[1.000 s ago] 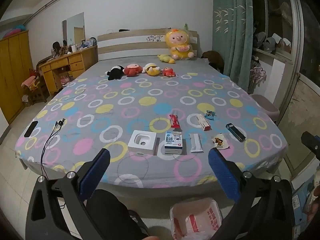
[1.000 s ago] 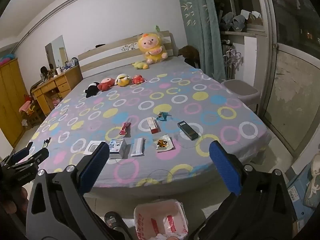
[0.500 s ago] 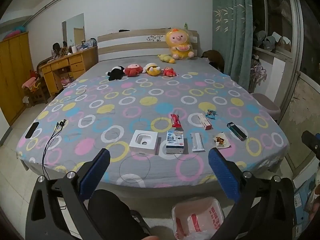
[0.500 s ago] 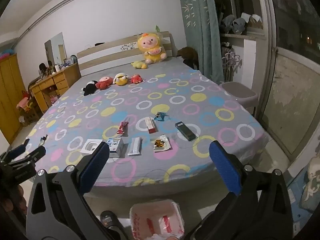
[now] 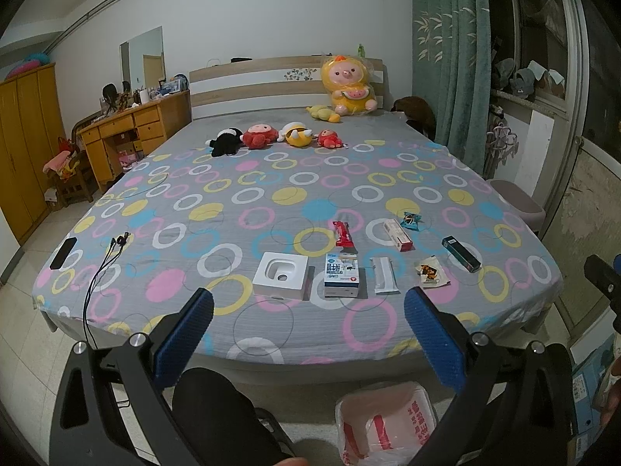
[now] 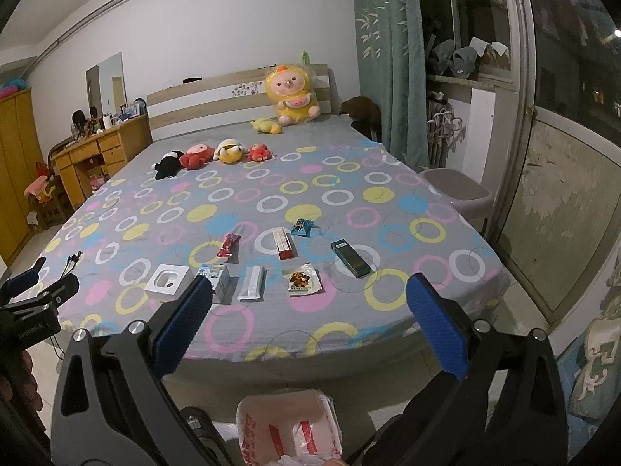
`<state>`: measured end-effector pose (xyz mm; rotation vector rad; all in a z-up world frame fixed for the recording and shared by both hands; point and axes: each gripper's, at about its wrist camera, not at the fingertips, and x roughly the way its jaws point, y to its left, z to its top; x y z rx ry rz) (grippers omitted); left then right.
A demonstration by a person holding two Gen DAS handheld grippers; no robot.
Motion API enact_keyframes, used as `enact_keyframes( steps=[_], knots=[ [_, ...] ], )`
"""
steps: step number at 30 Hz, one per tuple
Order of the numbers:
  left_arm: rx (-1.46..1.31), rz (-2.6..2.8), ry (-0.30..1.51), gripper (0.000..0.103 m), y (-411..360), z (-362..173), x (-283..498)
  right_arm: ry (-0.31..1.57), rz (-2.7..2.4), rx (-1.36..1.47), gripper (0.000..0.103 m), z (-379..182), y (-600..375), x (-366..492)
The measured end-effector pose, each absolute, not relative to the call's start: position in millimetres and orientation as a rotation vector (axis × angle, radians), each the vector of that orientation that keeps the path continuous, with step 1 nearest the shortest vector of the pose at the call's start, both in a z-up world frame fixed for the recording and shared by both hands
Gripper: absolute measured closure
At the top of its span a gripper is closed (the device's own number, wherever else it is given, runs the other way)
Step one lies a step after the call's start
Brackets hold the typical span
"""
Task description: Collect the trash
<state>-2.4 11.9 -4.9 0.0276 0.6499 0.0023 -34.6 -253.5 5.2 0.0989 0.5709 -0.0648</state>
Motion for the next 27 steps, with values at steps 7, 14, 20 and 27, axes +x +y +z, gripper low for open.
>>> enact_keyframes(
  steps=[7,14,20,27],
  knots=[
    [0.028,0.002,0.648,0.007,11.8,-4.7,-2.3,0.569,-0.067,0.095,0.005,3.1,-252.2,-34.5],
    [0.030,0.003,0.648,0.007,12.1,-4.2,-2.7,0.570,-0.067,0.094,0.005,3.6,-251.3,-34.1],
    [0.028,0.002,0.645,0.007,12.3,-3.5,-2.6,0.570,-0.067,0.092,0.005,3.1,-250.4,-34.0],
    [0.014,-0.017,0.628,0.007,15.9,1.7,-4.2,0.569,-0.068,0.091,0.005,2.9,-249.4,-33.7]
  ],
)
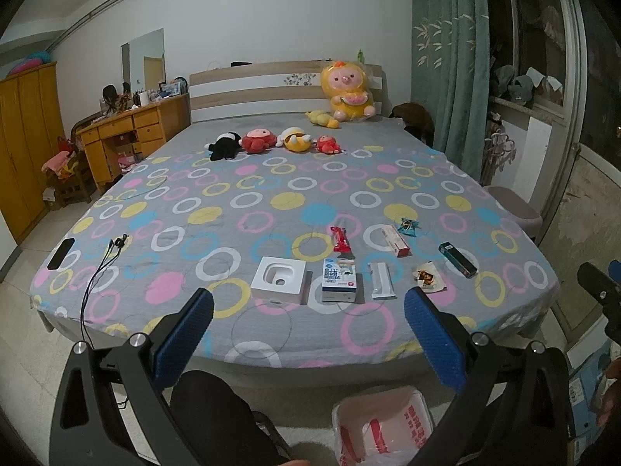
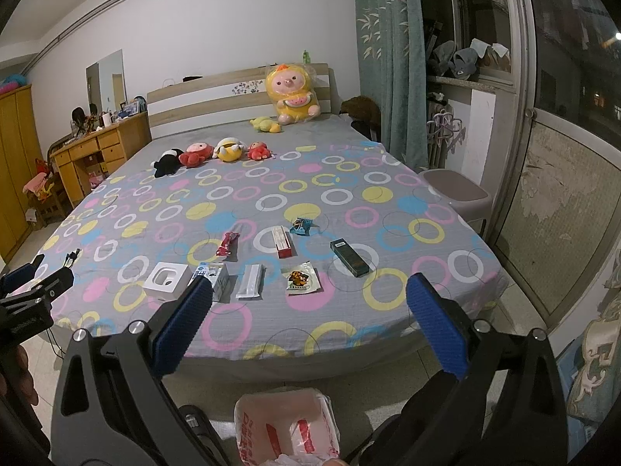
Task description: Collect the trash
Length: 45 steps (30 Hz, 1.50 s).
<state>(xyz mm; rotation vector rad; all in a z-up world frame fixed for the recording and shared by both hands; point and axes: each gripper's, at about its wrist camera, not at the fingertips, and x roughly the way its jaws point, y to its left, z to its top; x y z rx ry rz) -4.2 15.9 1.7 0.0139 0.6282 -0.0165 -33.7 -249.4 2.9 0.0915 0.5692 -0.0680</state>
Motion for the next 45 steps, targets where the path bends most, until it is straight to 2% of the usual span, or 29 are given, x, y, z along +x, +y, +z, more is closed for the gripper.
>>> enact_keyframes(
  steps=[22,45],
  knots=[
    [-0.059,-0.072,0.641,0.007,13,-5,-3,0.574,-0.068,0.087,0.005,1,-251,-36],
    [0.045,-0.034,0.629,0.007,15,-10,4,0.572,-0.083,0.073,0.005,0,-263,-33]
  ],
)
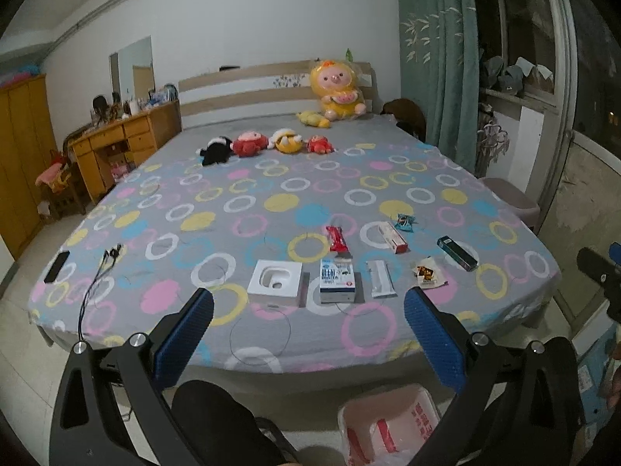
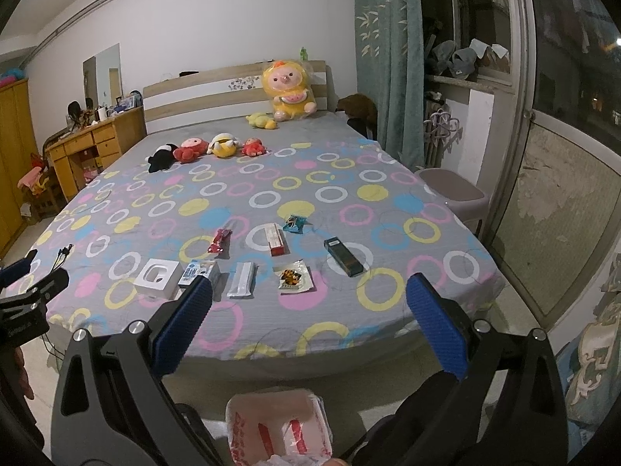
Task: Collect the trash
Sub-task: 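Grasp the dark green box with the right tool while the left tool grasps the white square box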
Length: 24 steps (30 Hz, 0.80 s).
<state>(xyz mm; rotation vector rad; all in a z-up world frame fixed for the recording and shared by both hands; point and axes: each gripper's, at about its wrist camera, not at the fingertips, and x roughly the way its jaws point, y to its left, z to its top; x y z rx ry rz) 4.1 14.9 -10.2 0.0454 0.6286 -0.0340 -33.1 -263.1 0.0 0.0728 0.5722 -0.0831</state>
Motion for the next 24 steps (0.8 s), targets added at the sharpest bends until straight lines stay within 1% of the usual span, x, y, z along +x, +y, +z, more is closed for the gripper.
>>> enact_keyframes(
  steps=[5,11,13,18,21,24],
  knots=[
    [0.016,-0.021,0.619,0.007,30,-7,16,0.524,-0.091,0.072,0.005,10,-269,-22],
    [-0.050,-0.048,0.653,0.007,51,-7,44,0.311,-0.051,0.110,0.005,36,-279,-28],
    [-0.060,-0.034,0.651,0.007,59,-8,54,0.280,-0.051,0.090,0.005,42,-277,-23],
    [-0.050,-0.010,0.648,0.007,69,-13,81,0.288,-0.062,0.154,0.005,42,-288,7],
    [-0.094,-0.044,0.678,0.007,81,-24,105,0.366,-0.063,0.169,0.005,32,-296,45],
    [-0.056,-0.011,0.702,0.007,87,-37,130,0.481,-0.050,0.167,0.005,18,-299,83]
  ],
)
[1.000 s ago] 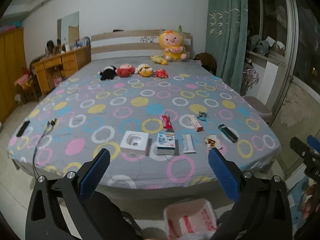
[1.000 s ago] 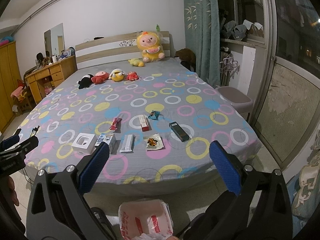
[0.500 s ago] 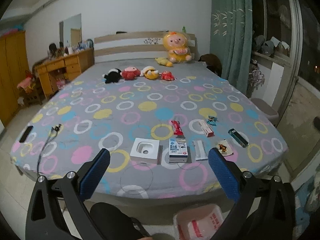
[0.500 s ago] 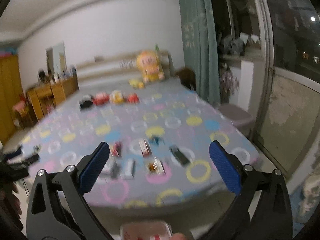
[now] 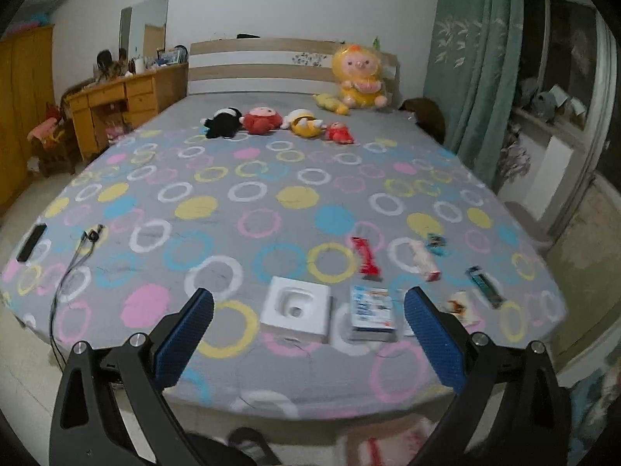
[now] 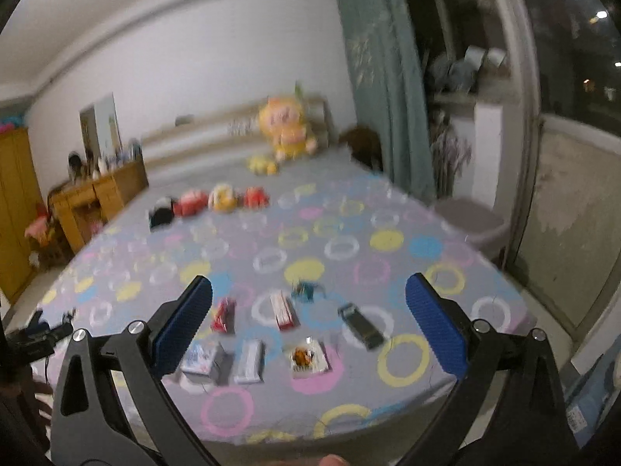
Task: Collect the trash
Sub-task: 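Grasp the dark green box with the right tool while the left tool grasps the white square box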
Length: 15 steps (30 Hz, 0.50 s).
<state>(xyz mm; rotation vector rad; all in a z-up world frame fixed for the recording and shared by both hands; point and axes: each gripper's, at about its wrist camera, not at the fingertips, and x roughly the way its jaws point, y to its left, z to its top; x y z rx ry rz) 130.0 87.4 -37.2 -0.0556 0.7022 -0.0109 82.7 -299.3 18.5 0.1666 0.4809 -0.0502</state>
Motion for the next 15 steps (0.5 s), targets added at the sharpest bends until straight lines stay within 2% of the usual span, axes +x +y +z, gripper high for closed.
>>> enact_keyframes(
  steps=[7,15],
  knots=[
    [-0.035,0.002,0.825,0.007,104,-80,199,0.754,-0.062,0.081,0.005,-36,-299,183],
    [-0.086,-0.019,0.980,0.007,128,-147,270,1.001,-0.078,0.055,0.005,-125,-318,274]
  ],
)
